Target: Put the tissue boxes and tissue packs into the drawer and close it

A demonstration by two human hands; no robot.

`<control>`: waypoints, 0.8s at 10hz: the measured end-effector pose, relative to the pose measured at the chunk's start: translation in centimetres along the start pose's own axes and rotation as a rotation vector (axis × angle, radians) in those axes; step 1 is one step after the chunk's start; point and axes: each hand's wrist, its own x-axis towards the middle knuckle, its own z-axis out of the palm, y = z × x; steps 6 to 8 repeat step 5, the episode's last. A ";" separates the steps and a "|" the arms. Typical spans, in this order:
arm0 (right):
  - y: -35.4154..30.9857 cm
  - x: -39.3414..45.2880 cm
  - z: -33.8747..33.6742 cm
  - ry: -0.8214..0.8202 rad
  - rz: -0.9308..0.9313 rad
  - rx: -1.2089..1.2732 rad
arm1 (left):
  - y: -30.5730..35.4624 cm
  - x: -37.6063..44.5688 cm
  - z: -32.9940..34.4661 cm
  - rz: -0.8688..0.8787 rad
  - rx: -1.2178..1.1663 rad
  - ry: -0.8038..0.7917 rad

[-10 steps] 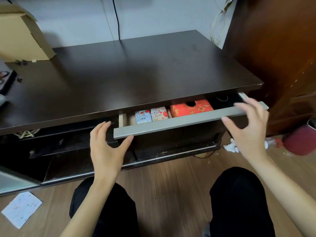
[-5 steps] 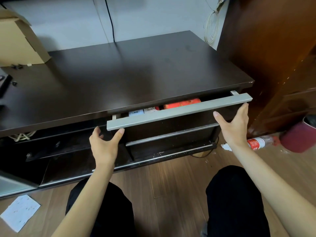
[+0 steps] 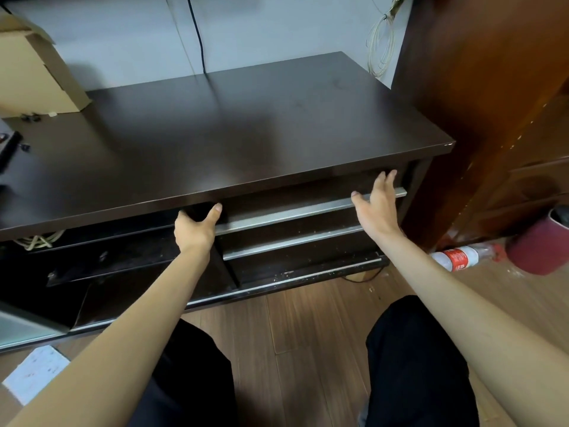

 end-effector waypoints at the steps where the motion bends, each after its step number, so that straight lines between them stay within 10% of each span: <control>1: -0.2 0.3 0.3 -0.017 0.030 0.000 | 0.1 0.5 0.0 -0.002 0.044 0.008; 8: -1.6 -7.2 -8.9 -0.223 -0.075 0.410 | -1.8 -4.3 -8.1 0.133 -0.043 -0.257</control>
